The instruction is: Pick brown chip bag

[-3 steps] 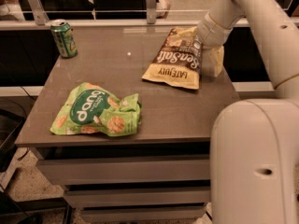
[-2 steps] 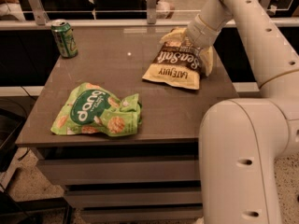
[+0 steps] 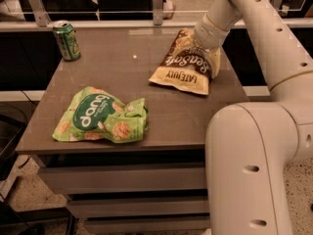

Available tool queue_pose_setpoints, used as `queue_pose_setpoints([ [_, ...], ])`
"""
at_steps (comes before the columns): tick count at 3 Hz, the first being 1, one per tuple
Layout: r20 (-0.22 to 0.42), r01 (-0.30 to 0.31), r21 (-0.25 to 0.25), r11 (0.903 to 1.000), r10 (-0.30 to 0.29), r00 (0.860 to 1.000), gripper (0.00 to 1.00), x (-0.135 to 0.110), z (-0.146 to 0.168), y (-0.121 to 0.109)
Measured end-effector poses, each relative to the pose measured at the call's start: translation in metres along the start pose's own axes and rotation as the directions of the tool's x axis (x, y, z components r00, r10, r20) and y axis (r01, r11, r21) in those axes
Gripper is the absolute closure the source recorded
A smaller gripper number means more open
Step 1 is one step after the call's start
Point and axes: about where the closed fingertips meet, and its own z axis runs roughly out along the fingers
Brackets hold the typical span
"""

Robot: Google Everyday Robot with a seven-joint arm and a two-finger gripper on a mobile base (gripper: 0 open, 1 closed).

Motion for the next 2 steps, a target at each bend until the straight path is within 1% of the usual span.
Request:
queue_pose_setpoints([
  [1, -0.001, 0.000, 0.000, 1.0000, 0.000, 1.000, 0.51, -0.0005, -0.0017, -0.0004],
  [2, -0.001, -0.001, 0.000, 1.0000, 0.001, 1.000, 0.52, -0.0009, -0.0032, -0.0008],
])
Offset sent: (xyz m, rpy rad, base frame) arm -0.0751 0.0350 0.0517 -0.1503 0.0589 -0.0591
